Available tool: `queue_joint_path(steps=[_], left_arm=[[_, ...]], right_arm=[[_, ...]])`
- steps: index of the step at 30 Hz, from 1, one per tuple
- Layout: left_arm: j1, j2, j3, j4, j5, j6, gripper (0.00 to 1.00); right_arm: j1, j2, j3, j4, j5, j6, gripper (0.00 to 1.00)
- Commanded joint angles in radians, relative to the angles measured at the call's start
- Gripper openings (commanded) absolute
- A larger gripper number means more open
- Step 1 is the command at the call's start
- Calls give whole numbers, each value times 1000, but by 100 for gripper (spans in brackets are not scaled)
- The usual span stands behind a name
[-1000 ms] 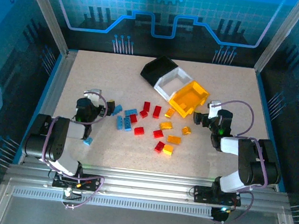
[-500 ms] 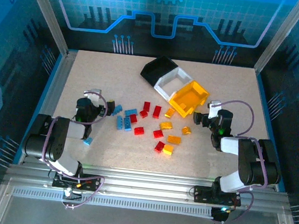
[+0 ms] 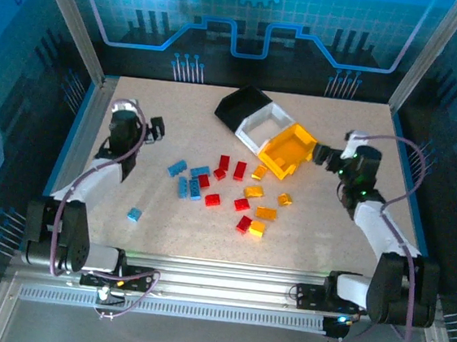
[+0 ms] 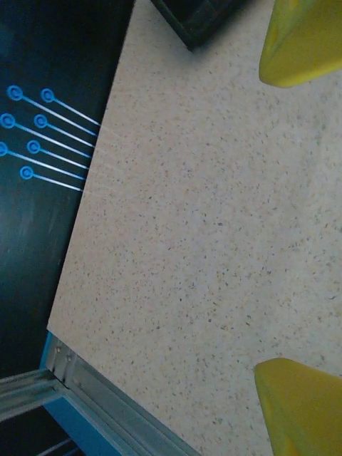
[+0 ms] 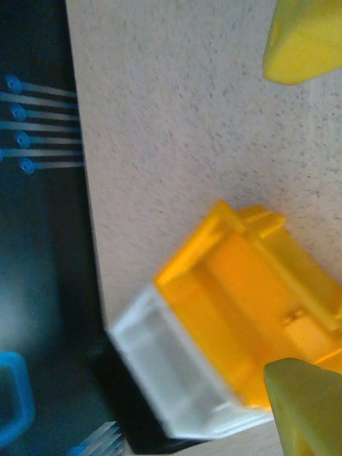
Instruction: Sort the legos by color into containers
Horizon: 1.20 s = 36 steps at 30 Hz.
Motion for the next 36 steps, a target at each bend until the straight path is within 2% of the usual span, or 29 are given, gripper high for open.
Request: queue_joint_path(steps=[1, 4, 8, 9, 12, 17, 21, 24, 30, 36], left_arm=[[8, -20, 122, -412, 16, -141, 99], [6, -47, 166, -488, 44, -228, 99], [5, -91, 179, -528, 216, -353, 99], [3, -91, 189, -552, 276, -362, 99], [-43, -108, 171, -581, 362, -381, 99], [-191, -189, 79, -603, 395, -352, 99], [-272, -251, -13, -593, 418, -372, 99], [-301, -270, -63, -580, 431, -401, 99], [-308, -266, -80, -576, 466, -426, 99], [-308, -280, -71, -619, 462, -395, 99]], right_arm=[[-60, 15, 173, -397, -115, 196, 100], [-62, 63, 295, -567, -211, 214, 100], [-46, 101, 405, -767, -320, 233, 100], [-31, 100, 423, -826, -306, 233, 100], [10, 106, 461, -994, -301, 197, 100], [86, 93, 438, -1211, -221, 168, 99], [186, 30, 347, -1211, -186, 202, 96], [264, 38, 299, -1198, -146, 229, 92], [386, 115, 232, -1142, -97, 297, 81], [452, 246, 275, -1061, -40, 323, 78]])
